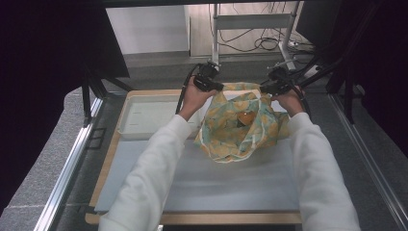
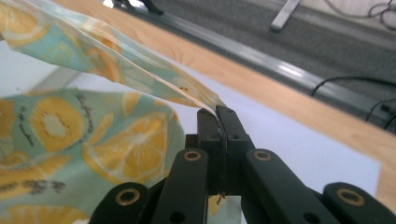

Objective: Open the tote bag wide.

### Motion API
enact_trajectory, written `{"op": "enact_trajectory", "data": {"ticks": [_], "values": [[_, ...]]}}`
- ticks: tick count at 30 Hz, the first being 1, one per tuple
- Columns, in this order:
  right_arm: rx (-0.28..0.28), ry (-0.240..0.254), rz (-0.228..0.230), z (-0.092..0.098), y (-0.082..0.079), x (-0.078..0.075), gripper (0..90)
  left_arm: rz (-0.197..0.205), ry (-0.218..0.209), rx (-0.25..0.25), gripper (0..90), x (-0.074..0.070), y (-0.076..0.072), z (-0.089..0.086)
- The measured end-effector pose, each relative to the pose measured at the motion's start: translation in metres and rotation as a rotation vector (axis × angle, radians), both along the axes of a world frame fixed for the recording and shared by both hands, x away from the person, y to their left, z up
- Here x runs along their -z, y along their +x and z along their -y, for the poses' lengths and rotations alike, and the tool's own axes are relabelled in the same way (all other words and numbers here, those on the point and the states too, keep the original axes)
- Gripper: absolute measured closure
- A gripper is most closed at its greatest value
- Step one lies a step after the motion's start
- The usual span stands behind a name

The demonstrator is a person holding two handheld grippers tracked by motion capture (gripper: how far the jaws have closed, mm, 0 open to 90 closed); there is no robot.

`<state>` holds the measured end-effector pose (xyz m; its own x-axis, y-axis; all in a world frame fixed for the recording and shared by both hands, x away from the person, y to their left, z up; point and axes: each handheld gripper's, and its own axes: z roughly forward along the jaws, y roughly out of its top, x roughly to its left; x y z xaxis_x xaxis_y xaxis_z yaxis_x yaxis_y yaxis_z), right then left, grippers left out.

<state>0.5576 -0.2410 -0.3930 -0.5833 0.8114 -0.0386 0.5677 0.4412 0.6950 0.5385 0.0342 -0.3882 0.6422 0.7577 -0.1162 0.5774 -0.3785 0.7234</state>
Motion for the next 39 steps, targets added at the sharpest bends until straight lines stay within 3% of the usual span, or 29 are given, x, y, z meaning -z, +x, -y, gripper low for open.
{"op": "enact_trajectory", "data": {"ticks": [6,9,15,22,34,37,39], "values": [[0.013,-0.010,-0.062,0.002,0.000,0.024,89.2,-0.038,0.020,0.007,89.7,0.024,0.000,0.006],[0.009,-0.014,-0.086,0.004,-0.001,0.038,89.2,-0.045,0.024,0.016,89.7,0.029,-0.002,0.008],[0.004,-0.001,-0.118,0.007,-0.004,0.053,89.2,-0.067,0.039,0.020,89.7,0.040,-0.004,0.010],[-0.002,-0.034,-0.154,0.005,-0.007,0.071,89.2,-0.104,0.060,0.024,89.7,0.060,-0.007,0.011],[0.003,-0.042,-0.182,0.010,-0.019,0.086,89.1,-0.136,0.062,0.039,89.6,0.082,-0.018,0.016],[0.003,-0.037,-0.180,0.011,-0.020,0.085,87.5,-0.130,0.051,0.038,89.1,0.082,-0.020,0.014],[0.016,-0.023,-0.160,0.013,-0.022,0.081,81.6,-0.111,0.033,0.030,85.5,0.077,-0.020,0.009]]}}
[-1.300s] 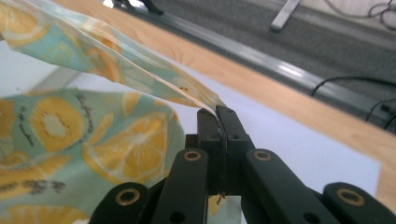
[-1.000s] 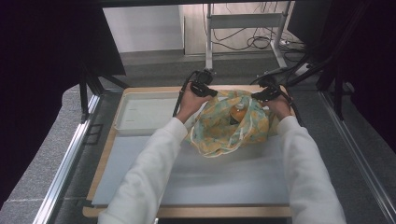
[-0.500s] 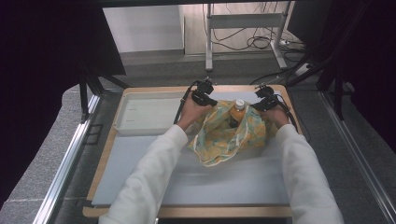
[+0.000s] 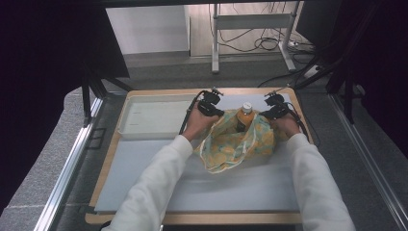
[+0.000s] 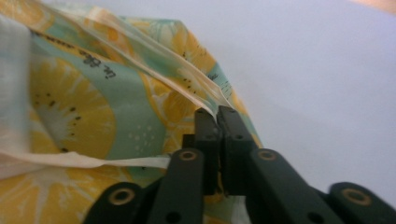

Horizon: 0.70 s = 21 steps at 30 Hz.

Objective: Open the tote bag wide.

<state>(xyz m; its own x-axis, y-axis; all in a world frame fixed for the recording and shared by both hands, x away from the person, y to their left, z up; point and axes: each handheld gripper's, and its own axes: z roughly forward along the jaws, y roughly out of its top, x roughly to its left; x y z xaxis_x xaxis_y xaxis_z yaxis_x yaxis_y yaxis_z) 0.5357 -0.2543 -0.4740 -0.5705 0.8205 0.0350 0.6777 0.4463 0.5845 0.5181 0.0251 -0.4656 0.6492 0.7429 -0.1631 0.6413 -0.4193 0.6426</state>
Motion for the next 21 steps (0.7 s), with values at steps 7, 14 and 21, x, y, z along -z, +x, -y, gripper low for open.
{"op": "enact_trajectory", "data": {"ticks": [7,14,21], "values": [[0.057,0.084,0.082,0.017,-0.008,-0.023,61.2,0.076,-0.074,-0.014,58.1,-0.023,-0.008,-0.021],[0.063,0.125,0.155,0.025,-0.022,-0.052,55.4,0.140,-0.128,0.041,46.9,-0.050,-0.029,-0.030],[0.031,0.162,0.188,0.029,-0.043,-0.077,51.9,0.164,-0.135,0.097,41.8,-0.065,-0.055,-0.030]]}}
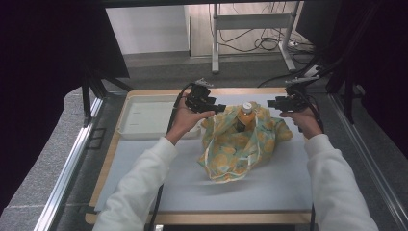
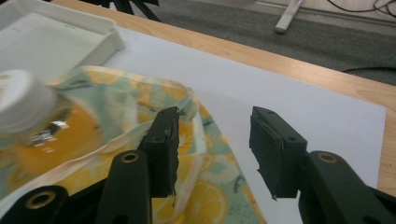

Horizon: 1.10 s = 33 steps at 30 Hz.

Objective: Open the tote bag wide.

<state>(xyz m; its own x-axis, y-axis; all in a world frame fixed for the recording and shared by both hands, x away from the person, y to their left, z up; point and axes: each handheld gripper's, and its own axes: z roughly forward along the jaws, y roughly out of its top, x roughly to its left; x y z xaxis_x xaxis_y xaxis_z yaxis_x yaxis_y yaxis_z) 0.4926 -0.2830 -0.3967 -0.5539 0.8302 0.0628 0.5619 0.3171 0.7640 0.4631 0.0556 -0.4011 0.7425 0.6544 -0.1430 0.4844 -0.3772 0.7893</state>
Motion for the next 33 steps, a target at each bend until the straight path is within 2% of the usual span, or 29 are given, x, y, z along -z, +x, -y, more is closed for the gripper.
{"op": "enact_trajectory", "data": {"ticks": [5,11,12,15,17,18,22,25,29,31,33], "values": [[-0.056,0.012,-0.008,-0.008,-0.024,-0.010,46.9,0.010,0.012,0.033,40.0,-0.001,-0.017,0.002],[-0.104,-0.002,-0.022,-0.026,-0.053,-0.011,40.4,0.000,0.028,0.048,39.4,0.010,-0.027,0.010],[-0.110,-0.010,-0.023,-0.029,-0.057,-0.011,39.2,-0.001,0.043,0.049,39.3,0.012,-0.028,0.011],[-0.120,-0.041,-0.028,-0.041,-0.067,-0.010,35.5,-0.010,0.050,0.044,39.2,0.020,-0.028,0.018],[-0.122,-0.064,-0.027,-0.048,-0.071,-0.008,34.4,-0.012,0.079,0.043,39.3,0.024,-0.027,0.023],[-0.123,-0.071,-0.029,-0.051,-0.072,-0.007,34.1,-0.019,0.070,0.036,39.4,0.027,-0.027,0.027],[-0.117,-0.124,-0.055,-0.059,-0.072,0.006,34.7,-0.026,0.107,0.015,43.9,0.038,-0.023,0.035],[-0.096,-0.173,-0.067,-0.059,-0.070,0.015,42.8,-0.031,0.136,0.007,60.9,0.043,-0.020,0.035],[-0.080,-0.232,-0.064,-0.051,-0.071,0.021,65.1,-0.051,0.132,0.007,80.3,0.048,-0.016,0.033],[-0.069,-0.244,-0.063,-0.047,-0.071,0.022,75.8,-0.059,0.131,0.005,85.9,0.049,-0.016,0.031],[-0.068,-0.236,-0.058,-0.042,-0.071,0.020,82.2,-0.061,0.126,0.001,88.4,0.049,-0.015,0.029]]}}
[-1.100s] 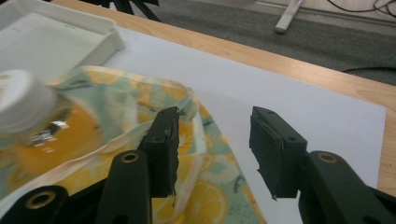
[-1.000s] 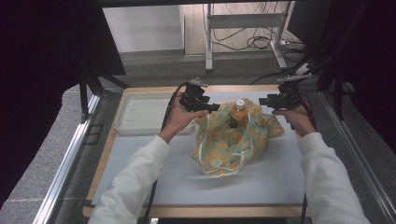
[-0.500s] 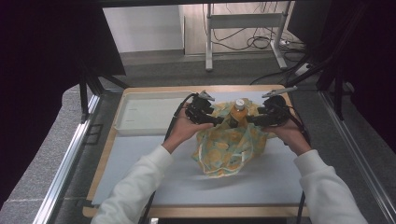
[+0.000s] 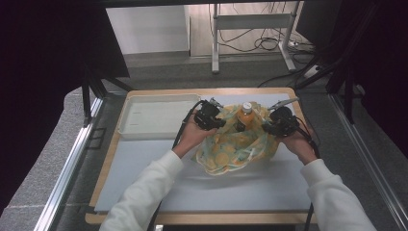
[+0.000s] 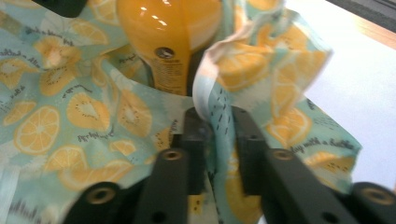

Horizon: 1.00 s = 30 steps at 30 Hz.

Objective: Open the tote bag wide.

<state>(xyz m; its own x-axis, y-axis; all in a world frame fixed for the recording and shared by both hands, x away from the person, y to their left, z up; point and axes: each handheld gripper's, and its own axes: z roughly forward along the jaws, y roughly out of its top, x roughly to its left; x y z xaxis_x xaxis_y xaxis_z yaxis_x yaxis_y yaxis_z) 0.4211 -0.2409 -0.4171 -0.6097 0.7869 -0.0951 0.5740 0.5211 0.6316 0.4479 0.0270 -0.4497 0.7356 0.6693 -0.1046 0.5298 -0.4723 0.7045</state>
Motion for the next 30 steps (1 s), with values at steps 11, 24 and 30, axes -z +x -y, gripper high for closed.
{"op": "enact_trajectory", "data": {"ticks": [11,24,30], "values": [[0.078,0.002,0.027,0.033,0.008,0.000,86.3,-0.011,-0.025,-0.066,89.5,0.002,0.013,-0.013],[0.177,-0.007,-0.013,0.061,0.041,0.036,86.6,-0.087,-0.037,-0.121,88.2,0.027,0.036,-0.003],[0.198,0.011,-0.032,0.068,0.051,0.053,86.6,-0.107,-0.022,-0.117,87.5,0.040,0.038,-0.002]]}}
